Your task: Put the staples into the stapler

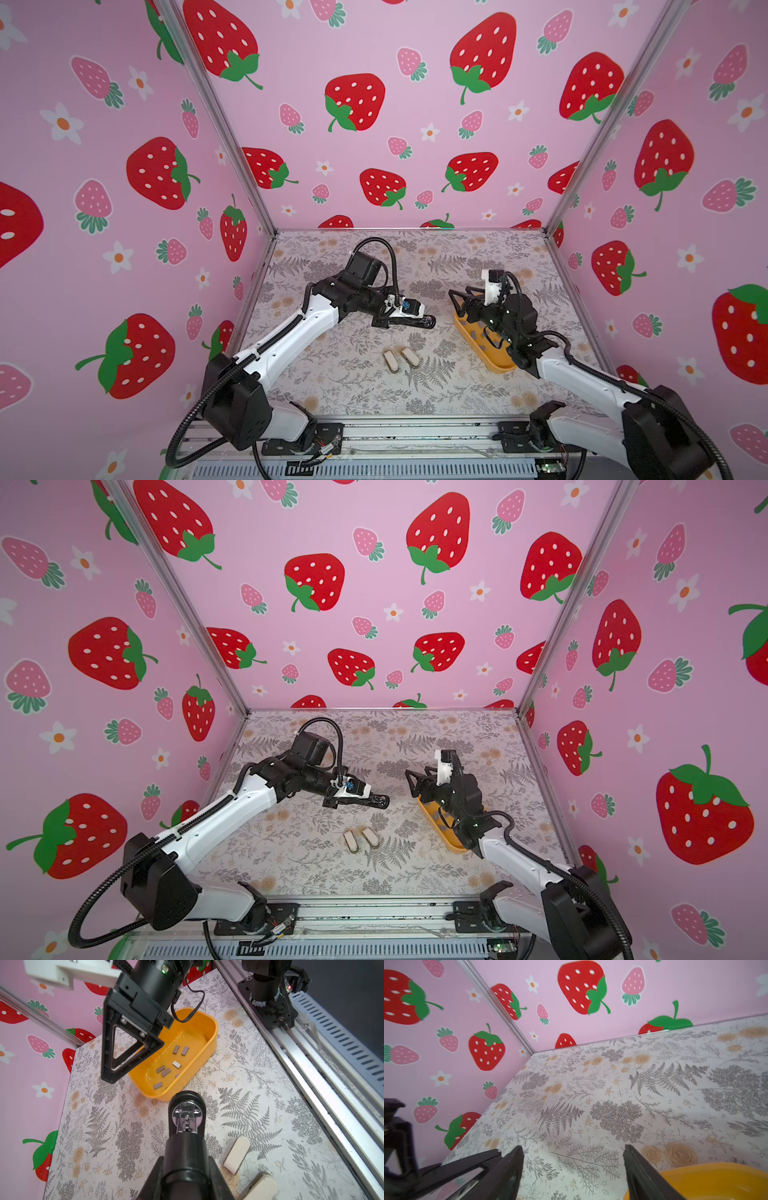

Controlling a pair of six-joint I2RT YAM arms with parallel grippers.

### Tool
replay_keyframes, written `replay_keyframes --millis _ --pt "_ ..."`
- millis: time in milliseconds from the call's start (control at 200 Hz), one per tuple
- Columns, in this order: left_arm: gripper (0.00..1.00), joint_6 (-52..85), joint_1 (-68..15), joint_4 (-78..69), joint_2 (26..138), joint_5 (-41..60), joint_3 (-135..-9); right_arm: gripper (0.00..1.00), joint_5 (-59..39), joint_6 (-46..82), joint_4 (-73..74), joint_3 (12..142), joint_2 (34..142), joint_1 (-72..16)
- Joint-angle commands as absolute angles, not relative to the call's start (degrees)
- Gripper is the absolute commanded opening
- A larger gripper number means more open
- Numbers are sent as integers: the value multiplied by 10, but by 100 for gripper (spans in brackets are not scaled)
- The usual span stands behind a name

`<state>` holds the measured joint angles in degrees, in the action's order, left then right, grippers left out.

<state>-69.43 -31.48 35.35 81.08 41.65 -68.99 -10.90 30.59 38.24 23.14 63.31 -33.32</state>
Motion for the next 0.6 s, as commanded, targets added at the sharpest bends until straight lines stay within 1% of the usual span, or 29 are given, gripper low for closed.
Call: replay_keyframes --millis 0,80,165,405,595 --pt "0 -750 -317 419 818 463 -734 77 -161 222 579 171 604 -367" --pt "0 -762 -313 447 826 476 -754 75 -170 156 581 166 587 -402" --pt "0 -767 -309 458 830 479 -758 74 -189 114 563 172 580 -427" --pt "0 -779 -312 483 838 479 -769 63 -249 46 483 225 603 -475" --pt "0 -772 -312 482 840 458 -772 58 -254 7 434 259 638 -508"
